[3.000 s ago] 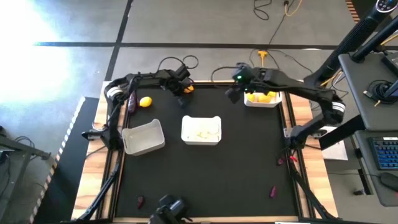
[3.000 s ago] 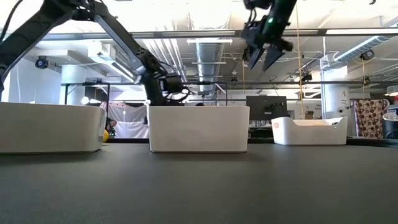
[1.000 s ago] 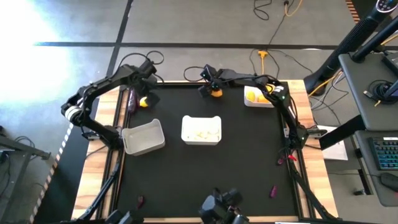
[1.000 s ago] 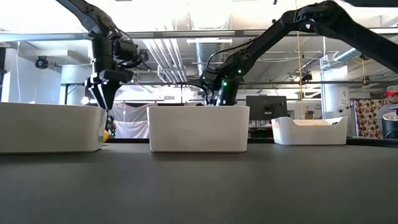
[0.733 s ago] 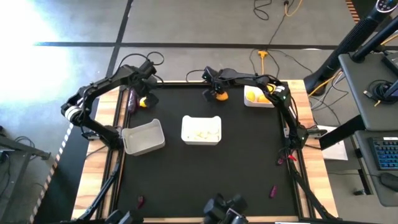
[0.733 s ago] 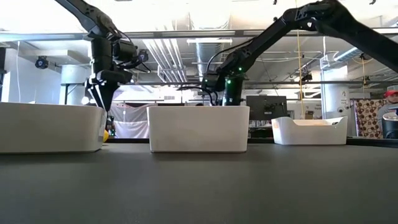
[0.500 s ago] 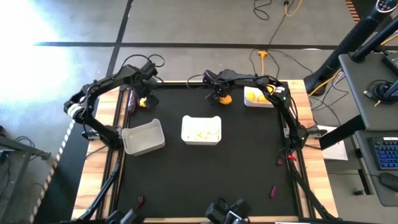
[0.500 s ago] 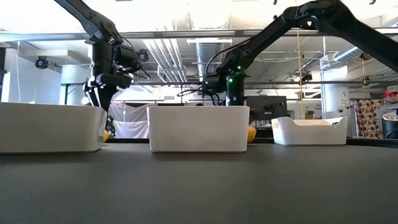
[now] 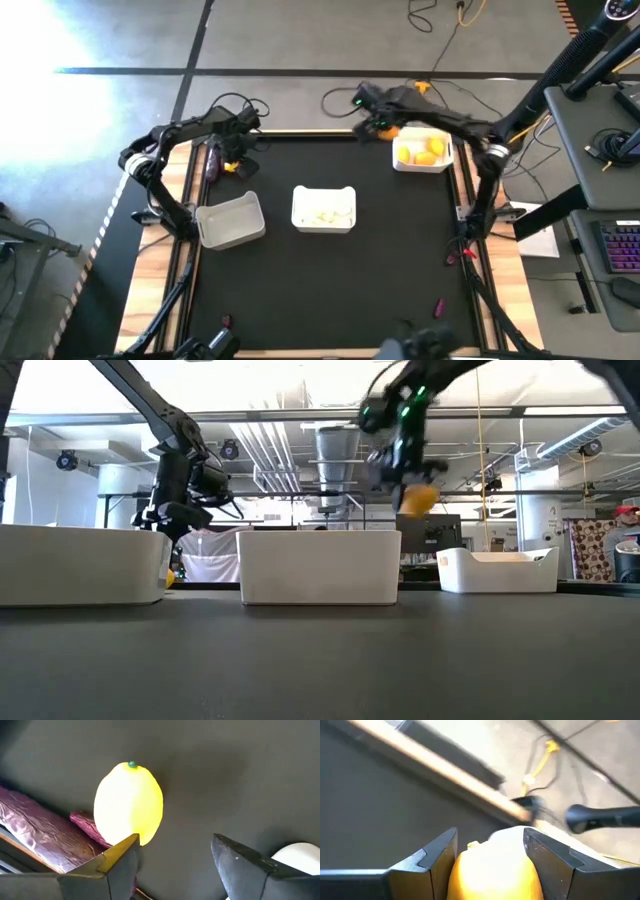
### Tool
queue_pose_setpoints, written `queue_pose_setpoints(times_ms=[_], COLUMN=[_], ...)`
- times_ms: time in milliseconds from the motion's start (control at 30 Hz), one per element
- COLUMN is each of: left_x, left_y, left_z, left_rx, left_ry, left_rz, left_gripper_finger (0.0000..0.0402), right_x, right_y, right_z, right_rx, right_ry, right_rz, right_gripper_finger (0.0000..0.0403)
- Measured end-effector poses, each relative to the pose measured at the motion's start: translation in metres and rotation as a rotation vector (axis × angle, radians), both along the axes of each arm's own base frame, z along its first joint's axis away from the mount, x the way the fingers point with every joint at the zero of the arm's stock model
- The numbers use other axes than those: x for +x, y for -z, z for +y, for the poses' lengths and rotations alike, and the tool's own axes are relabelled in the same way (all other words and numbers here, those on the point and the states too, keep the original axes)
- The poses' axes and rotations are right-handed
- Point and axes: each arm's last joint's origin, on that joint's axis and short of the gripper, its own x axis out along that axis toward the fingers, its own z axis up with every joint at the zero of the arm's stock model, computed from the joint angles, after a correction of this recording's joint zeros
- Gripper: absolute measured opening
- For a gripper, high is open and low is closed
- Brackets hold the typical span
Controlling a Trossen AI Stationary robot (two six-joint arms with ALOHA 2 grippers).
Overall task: Sort produce into baskets
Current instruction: Put the yellow lemon into the top white bin
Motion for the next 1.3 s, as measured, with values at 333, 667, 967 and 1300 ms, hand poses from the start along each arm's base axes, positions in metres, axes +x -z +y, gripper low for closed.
queue_pose_setpoints(times_ms=[333, 667, 967, 1300], left_x=[-0.003, -0.009, -0.014, -0.019], left_y=[-0.015, -0.02, -0.024, 0.001], left_z=[0.012, 0.015, 0.015, 0.034], left_rx=[0.136, 0.121, 0.133, 0.085], left_ry=[-0.008, -0.027, -0.043, -0.074], left_rz=[0.062, -0.005, -0.006, 0.0], left_gripper_finger=[0.0243, 0.027, 0.0271, 0.0271], right_x=[-0.049, -0.071, -0.1, -0.1], right_y=[-0.043, 0.028, 0.092, 0.07], right_z=[0.003, 0.003, 0.005, 0.007], right_rx=[-0.079, 0.02, 0.144, 0.106], right_ry=[0.151, 0.234, 0.346, 0.313], right_rz=[-0.071, 0.177, 0.229, 0.173], right_gripper_finger=[0.021, 0.021, 0.0261, 0.0345])
